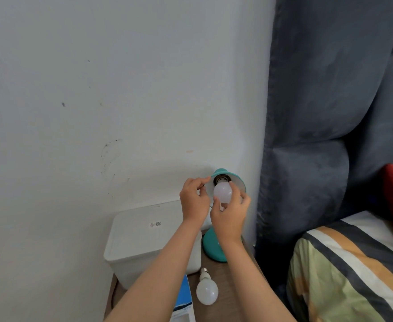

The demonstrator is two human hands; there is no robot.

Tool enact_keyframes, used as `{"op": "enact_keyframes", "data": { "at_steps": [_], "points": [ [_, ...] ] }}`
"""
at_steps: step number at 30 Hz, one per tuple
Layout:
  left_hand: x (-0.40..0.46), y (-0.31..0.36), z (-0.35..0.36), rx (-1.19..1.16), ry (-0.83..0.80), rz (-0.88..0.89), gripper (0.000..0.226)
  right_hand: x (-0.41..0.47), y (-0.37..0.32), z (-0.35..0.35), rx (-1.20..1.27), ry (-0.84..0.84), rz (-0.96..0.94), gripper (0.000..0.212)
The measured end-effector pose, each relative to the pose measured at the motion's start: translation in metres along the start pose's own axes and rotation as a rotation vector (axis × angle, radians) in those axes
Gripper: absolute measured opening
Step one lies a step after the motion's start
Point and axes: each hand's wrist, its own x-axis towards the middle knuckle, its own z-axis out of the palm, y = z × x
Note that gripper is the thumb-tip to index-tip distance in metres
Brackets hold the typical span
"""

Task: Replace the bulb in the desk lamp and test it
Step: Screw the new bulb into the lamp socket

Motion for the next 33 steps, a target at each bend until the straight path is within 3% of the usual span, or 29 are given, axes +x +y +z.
{"op": "enact_keyframes", "data": {
  "at_steps": [5, 11, 16, 22, 27, 33],
  "points": [
    [-0.0003, -0.0014, -0.0015, -0.004, -0.002, -0.004, 0.033, 0.0051, -0.0008, -0.0028, -0.007, 0.022, 0.113, 0.049],
    [0.0000, -0.0001, -0.0005, -0.007, 0.002, -0.006, 0.033, 0.0010, -0.0028, -0.0008, -0.010, 0.017, -0.039, 0.046],
    [0.0001, -0.0011, -0.0018, -0.007, -0.005, -0.018, 0.034, 0.0035, -0.0034, -0.0012, -0.020, 0.020, 0.086, 0.045],
    [-0.0002, 0.0000, -0.0020, -0.009, -0.002, -0.023, 0.032, 0.0006, -0.0009, -0.0020, 0.000, -0.001, -0.033, 0.048],
    [0.0000, -0.0005, -0.0019, -0.007, -0.011, -0.025, 0.033, 0.0032, -0.0011, -0.0004, -0.006, 0.012, 0.046, 0.046],
    [0.0008, -0.0016, -0.0018, 0.000, -0.012, -0.025, 0.033, -0.0020, 0.0029, 0.0030, 0.032, 0.031, -0.015, 0.047]
  ]
}}
